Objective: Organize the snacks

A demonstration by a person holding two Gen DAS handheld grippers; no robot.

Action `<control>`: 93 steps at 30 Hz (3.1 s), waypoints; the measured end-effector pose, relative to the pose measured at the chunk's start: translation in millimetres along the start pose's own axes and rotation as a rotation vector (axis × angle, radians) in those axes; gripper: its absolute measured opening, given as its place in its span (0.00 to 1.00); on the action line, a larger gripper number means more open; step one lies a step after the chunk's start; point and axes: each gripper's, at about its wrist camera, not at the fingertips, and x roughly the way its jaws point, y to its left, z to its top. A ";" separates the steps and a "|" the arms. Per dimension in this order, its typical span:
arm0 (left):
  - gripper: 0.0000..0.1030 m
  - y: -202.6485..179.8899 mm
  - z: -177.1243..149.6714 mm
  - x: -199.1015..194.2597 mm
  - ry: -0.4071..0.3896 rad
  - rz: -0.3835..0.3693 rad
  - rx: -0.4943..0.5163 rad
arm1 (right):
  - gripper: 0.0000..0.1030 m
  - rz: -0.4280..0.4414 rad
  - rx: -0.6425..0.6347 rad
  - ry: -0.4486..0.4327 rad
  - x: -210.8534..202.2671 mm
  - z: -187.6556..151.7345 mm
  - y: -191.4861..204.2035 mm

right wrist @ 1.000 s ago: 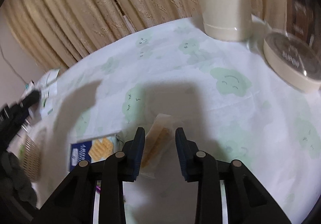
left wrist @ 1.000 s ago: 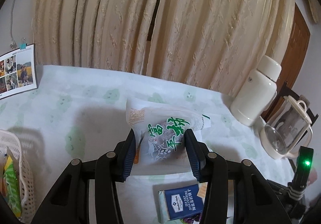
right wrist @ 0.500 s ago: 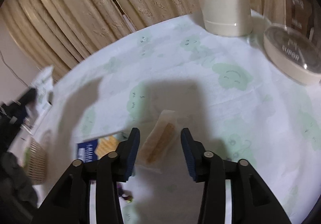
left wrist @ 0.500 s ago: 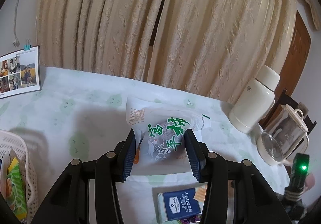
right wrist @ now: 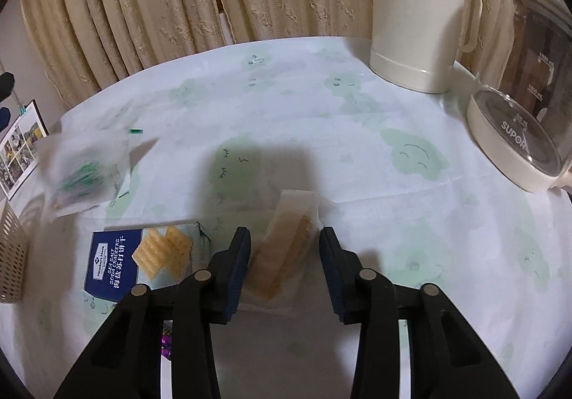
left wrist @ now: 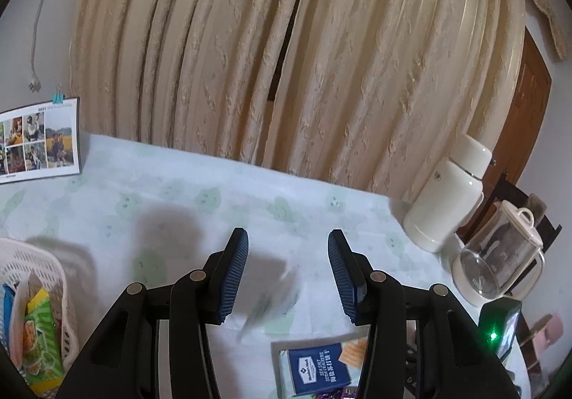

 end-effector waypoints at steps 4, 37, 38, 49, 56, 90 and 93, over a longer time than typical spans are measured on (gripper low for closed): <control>0.46 -2.0 -0.5 -0.5 0.005 -0.006 0.013 | 0.25 0.014 0.018 0.001 -4.2 -1.7 -1.0; 0.57 66.8 -90.8 30.5 0.344 -0.019 -0.147 | 0.52 0.049 -0.006 0.024 -4.5 -7.3 4.7; 0.57 62.4 -92.5 30.5 0.347 -0.035 -0.118 | 0.52 0.056 -0.001 0.026 -4.6 -7.4 3.8; 0.64 38.6 -112.0 15.3 0.368 -0.164 0.044 | 0.52 0.071 0.005 0.032 -3.7 -4.6 2.2; 0.65 26.7 -128.6 -12.1 0.373 -0.167 0.129 | 0.52 0.073 0.010 0.032 -3.3 -5.5 2.3; 0.42 1.8 -128.8 -3.1 0.279 -0.036 0.300 | 0.24 0.105 0.075 0.020 -10.3 0.5 -15.2; 0.42 3.6 -126.3 -10.3 0.249 -0.048 0.268 | 0.24 0.157 0.120 0.002 -17.4 3.8 -25.0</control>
